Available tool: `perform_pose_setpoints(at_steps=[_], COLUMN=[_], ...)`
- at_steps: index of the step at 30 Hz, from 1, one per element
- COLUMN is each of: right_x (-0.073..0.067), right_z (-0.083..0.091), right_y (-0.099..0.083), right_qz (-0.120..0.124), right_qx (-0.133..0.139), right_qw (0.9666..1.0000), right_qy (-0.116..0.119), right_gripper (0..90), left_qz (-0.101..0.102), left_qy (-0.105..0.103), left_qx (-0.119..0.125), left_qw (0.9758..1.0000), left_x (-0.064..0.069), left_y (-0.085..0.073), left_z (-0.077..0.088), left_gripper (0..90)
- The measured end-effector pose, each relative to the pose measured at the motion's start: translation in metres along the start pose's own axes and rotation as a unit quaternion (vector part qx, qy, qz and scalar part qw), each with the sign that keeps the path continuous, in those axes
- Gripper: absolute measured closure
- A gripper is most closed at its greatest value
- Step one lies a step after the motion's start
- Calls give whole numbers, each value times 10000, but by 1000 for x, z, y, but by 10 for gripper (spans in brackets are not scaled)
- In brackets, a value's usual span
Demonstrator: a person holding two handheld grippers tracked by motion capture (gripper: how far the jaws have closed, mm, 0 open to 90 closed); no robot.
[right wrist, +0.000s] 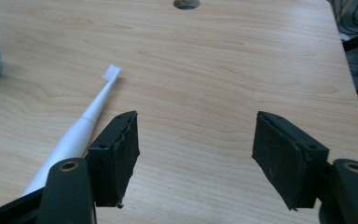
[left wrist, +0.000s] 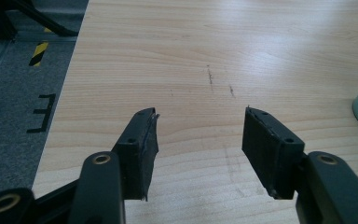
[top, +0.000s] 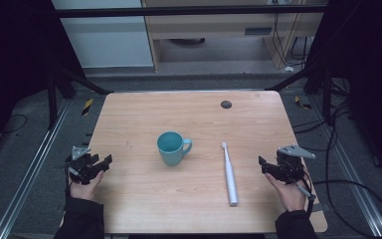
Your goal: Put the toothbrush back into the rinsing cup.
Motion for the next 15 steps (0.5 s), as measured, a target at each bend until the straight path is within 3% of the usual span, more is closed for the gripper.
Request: perform_pose_setpoints(at_steps=[7, 9, 12, 15], right_x=[-12, -21, -28, -43], right_z=[3, 3, 2, 0], right_y=[1, -1, -3, -10], right_qz=[149, 289, 314, 456], right_qx=[-17, -117, -204, -402], right_qw=[9997, 9990, 9982, 9951], right_qy=[198, 316, 460, 778], right_gripper=[377, 433, 468, 584], left_qz=[17, -1, 4, 24], left_qy=[13, 17, 9, -40], left_qx=[-73, -23, -4, -68], left_qw=[10000, 10000, 10000, 10000], left_x=[1, 2, 3, 5], left_y=[-2, 0, 1, -2], left_z=[1, 3, 4, 3], left_gripper=[504, 517, 528, 541])
Point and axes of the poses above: each handheld gripper's, and its own axes: z roughly backward along the jaws, y roughly out of its top, x roughly to its right, the point moved 10 cm from there along -z, roughly forward along the jaws, and after that the axes turned 7 degrees about y, right-handed, at the moved point
